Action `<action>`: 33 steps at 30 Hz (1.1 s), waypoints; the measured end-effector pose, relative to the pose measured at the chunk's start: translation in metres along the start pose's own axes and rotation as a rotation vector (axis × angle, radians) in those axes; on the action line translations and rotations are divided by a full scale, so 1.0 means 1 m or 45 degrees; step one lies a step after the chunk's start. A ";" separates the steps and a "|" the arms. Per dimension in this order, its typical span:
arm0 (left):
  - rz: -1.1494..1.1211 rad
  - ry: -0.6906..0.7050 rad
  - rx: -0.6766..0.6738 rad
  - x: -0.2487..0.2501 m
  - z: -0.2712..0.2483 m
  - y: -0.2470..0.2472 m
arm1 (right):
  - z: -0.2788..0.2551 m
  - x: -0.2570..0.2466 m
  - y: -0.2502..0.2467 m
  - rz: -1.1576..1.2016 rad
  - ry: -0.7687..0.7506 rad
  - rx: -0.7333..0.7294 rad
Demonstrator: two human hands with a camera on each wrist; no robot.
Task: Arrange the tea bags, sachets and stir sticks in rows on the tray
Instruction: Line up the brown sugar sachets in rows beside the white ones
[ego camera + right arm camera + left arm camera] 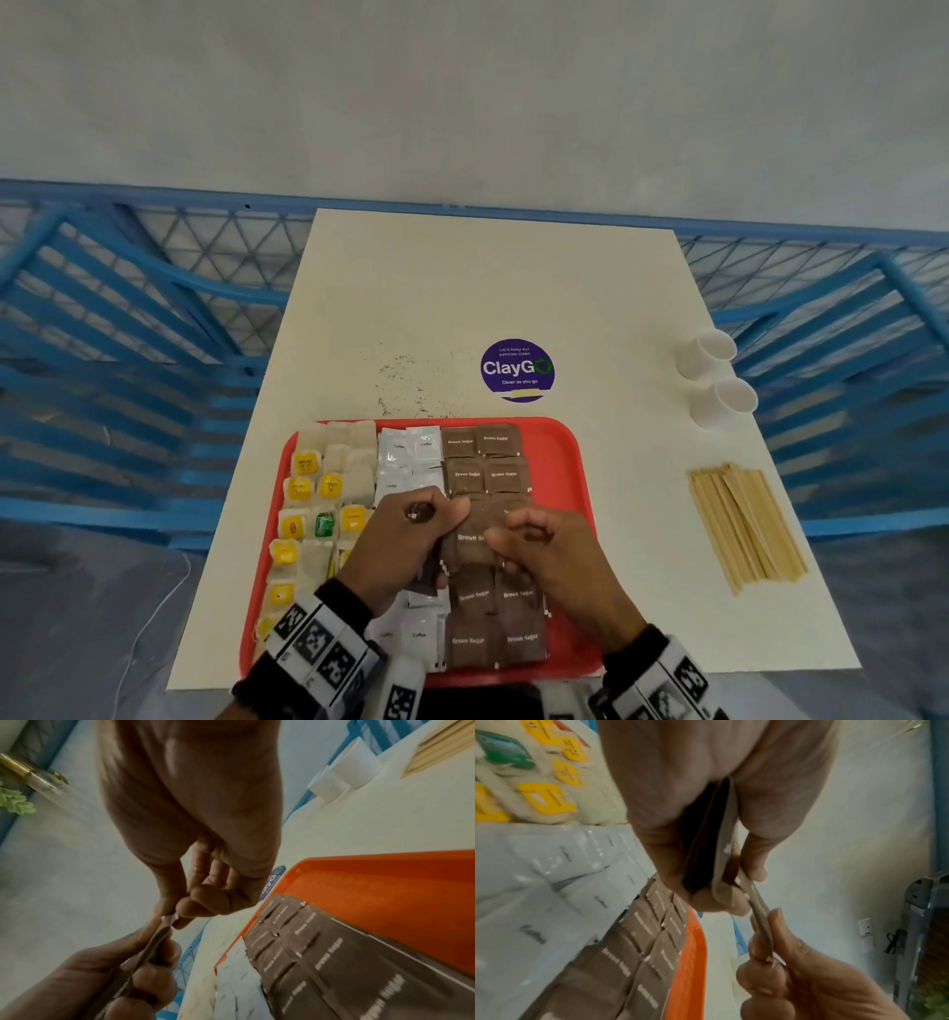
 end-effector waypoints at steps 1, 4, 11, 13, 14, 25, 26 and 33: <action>0.005 -0.022 -0.010 -0.006 -0.001 -0.001 | 0.001 0.007 0.000 -0.023 0.031 -0.010; -0.041 -0.112 0.041 -0.024 -0.007 -0.009 | 0.010 0.024 -0.002 -0.069 0.126 0.034; -0.253 -0.266 0.203 -0.043 -0.015 -0.046 | 0.062 0.046 -0.002 -0.283 0.204 0.232; -0.268 -0.274 0.213 -0.042 -0.016 -0.051 | 0.072 0.046 0.002 -0.381 0.201 0.250; -0.281 -0.271 0.218 -0.042 -0.016 -0.053 | 0.076 0.047 0.002 -0.439 0.205 0.268; -0.855 -0.305 -0.090 -0.025 -0.010 -0.036 | 0.048 0.012 0.001 -0.531 -0.009 0.365; -0.785 -0.262 -0.133 -0.020 -0.009 -0.032 | 0.041 0.002 0.007 -0.502 -0.034 0.255; -0.187 0.025 -0.028 0.008 -0.009 -0.009 | 0.022 -0.031 0.012 -0.259 -0.060 0.053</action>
Point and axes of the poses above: each hand's wrist, its own z-axis towards the middle knuckle, its own y-axis out of the palm, x = y × z, the point moved 5 cm from there along z, towards the middle knuckle, and after that the axes turned 7 degrees about -z, right-handed, at the moved point
